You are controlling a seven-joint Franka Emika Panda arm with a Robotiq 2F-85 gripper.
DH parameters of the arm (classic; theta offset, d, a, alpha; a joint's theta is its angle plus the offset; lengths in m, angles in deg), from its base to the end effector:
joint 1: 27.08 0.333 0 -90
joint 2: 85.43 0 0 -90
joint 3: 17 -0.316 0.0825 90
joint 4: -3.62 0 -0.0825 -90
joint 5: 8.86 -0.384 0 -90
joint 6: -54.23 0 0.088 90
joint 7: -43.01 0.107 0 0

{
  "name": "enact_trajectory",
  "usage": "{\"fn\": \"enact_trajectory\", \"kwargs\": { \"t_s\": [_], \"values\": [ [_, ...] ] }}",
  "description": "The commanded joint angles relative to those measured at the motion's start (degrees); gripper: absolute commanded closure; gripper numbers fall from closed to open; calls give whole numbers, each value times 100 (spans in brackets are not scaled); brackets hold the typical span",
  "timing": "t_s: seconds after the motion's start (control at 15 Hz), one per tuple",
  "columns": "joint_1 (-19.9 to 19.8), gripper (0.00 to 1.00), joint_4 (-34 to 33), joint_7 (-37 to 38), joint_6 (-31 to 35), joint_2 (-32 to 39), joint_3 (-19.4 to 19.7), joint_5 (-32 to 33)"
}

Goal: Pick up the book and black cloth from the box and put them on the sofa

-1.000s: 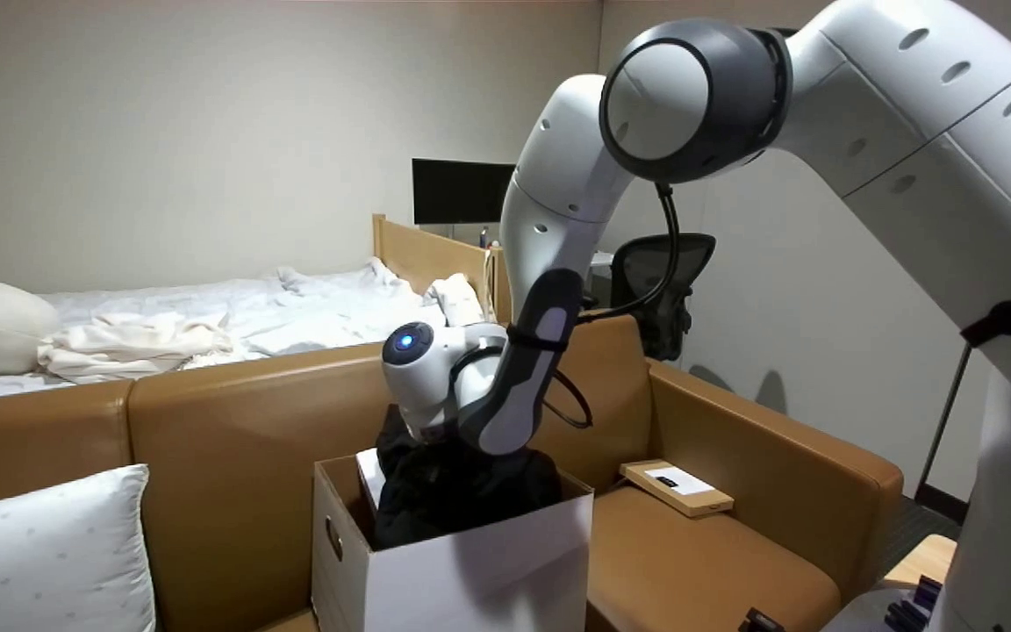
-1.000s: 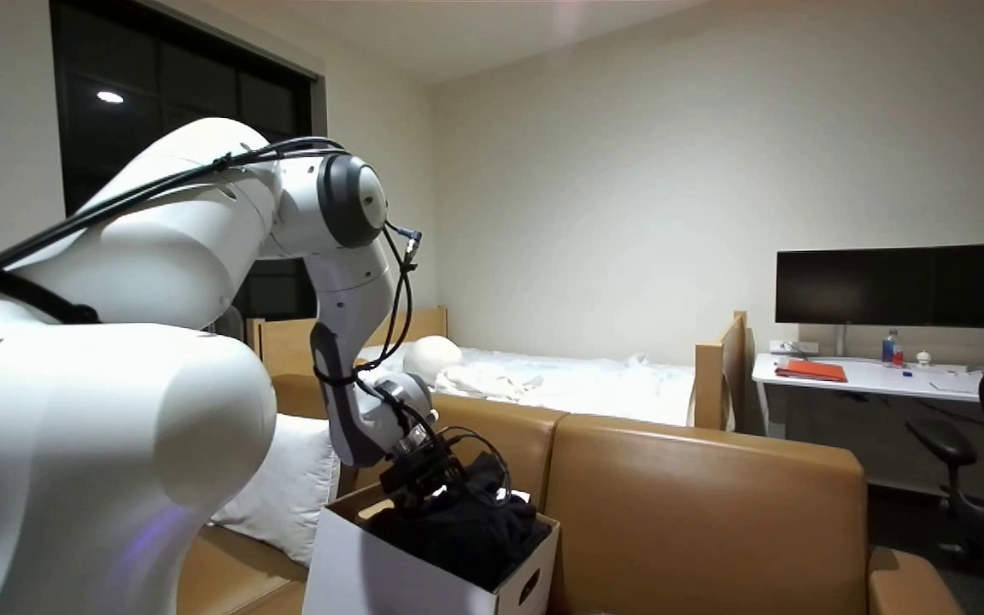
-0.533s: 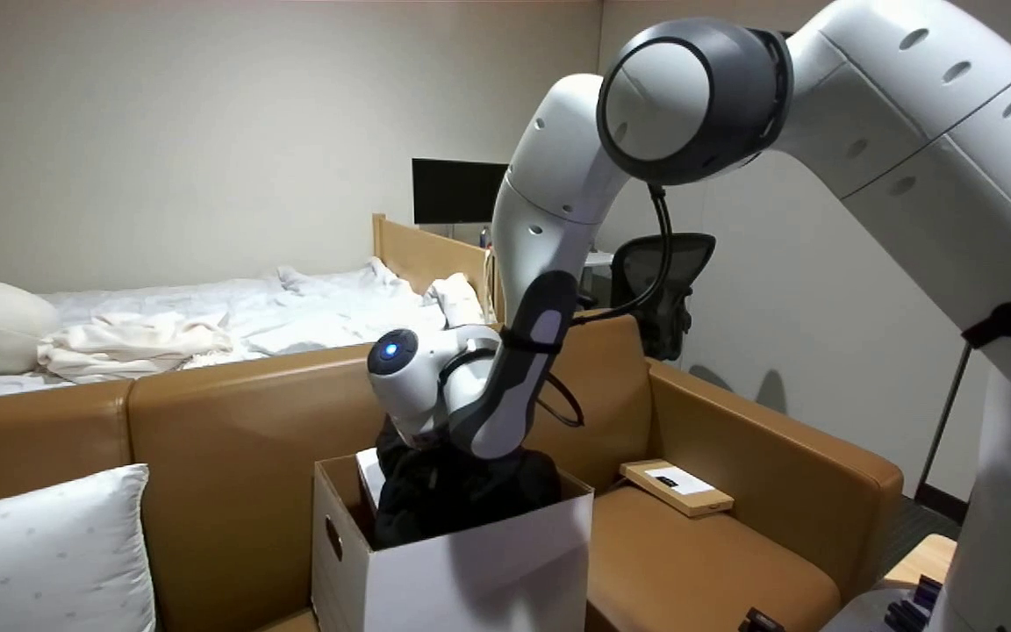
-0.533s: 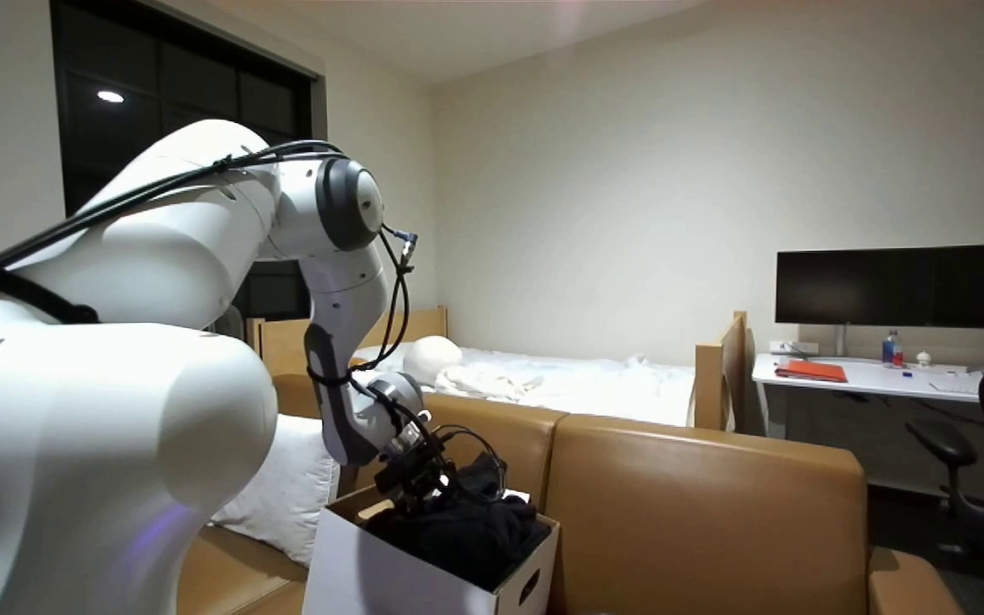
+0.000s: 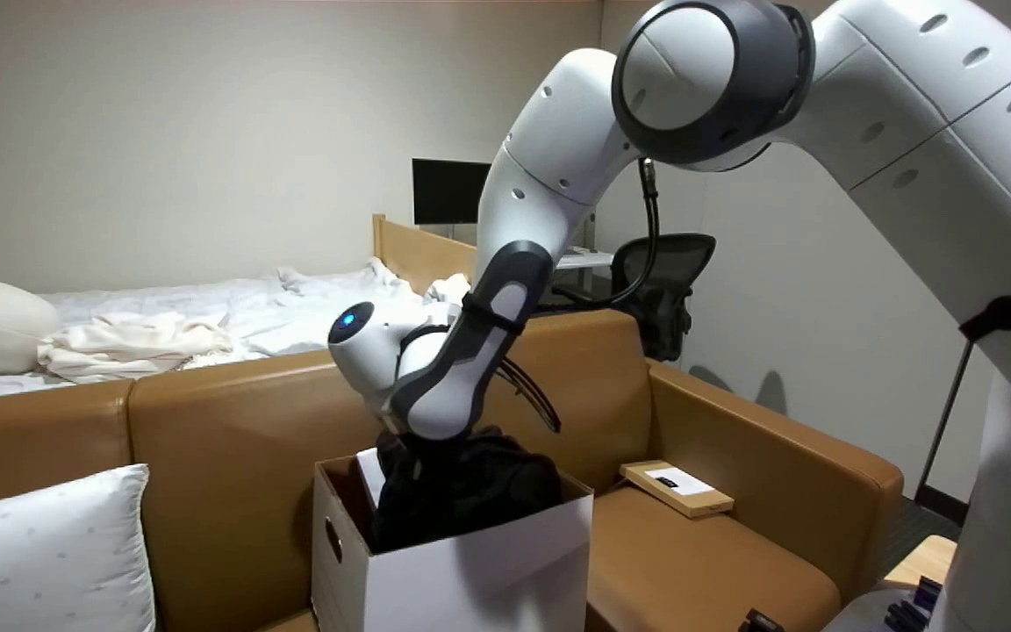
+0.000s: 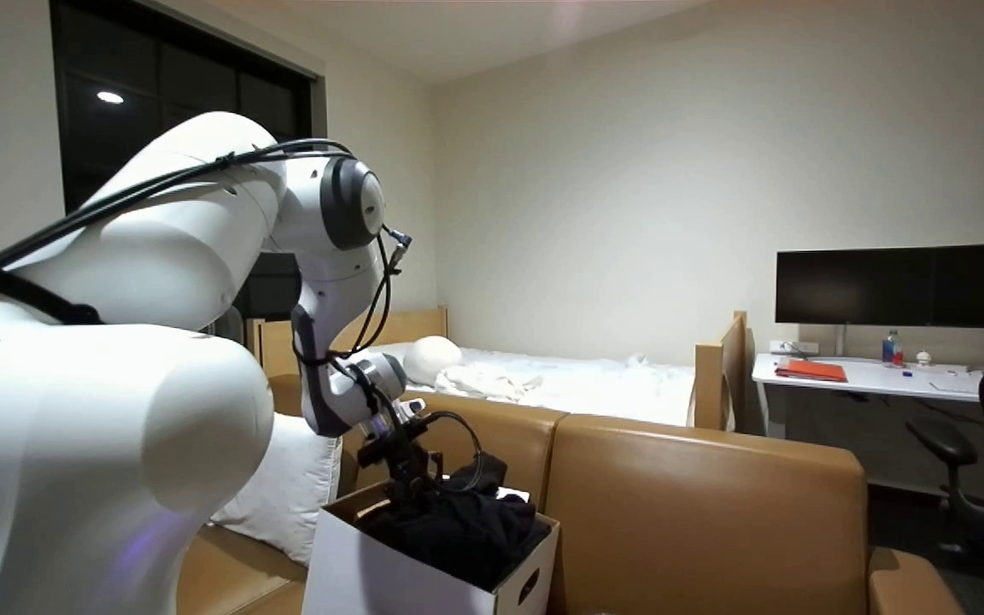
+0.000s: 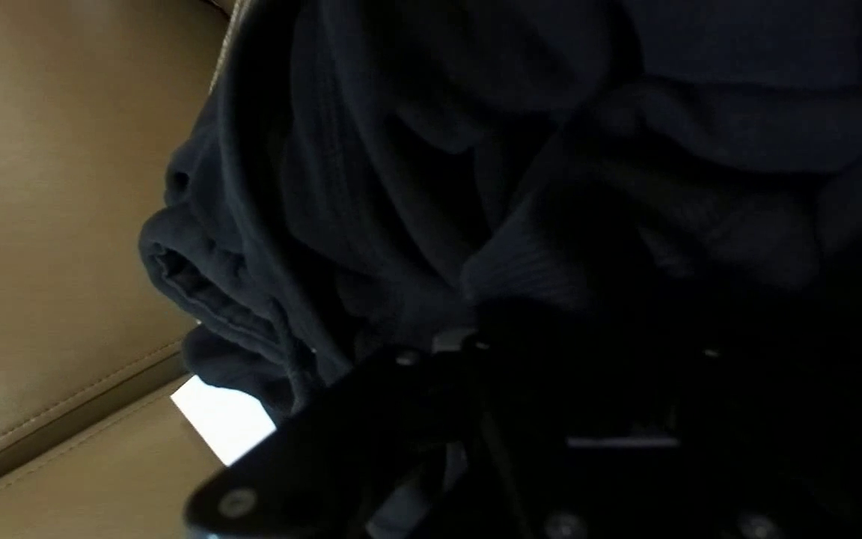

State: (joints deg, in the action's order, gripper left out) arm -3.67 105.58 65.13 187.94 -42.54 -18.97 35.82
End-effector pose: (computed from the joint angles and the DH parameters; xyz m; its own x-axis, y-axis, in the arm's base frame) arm 0.5778 0.2603 0.1226 0.8061 0.5777 -0.1285 0.5622 -0.6796 0.4713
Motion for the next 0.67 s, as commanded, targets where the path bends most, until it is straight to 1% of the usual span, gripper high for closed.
{"fn": "enact_trajectory", "kwargs": {
  "t_s": [0.0, 0.07, 0.27, 0.4, 0.6],
  "values": [
    [-75, 94, 307, -174, -360, -976, -170, -439],
    [-16, 94, 270, -124, -449, -1160, -147, -436],
    [-46, 94, 217, -349, -934, -1811, -331, -728],
    [-16, 94, 128, -218, -1326, -2220, -385, -817],
    [-100, 94, 39, -57, -1712, -2873, -553, -1309]
  ]
}}
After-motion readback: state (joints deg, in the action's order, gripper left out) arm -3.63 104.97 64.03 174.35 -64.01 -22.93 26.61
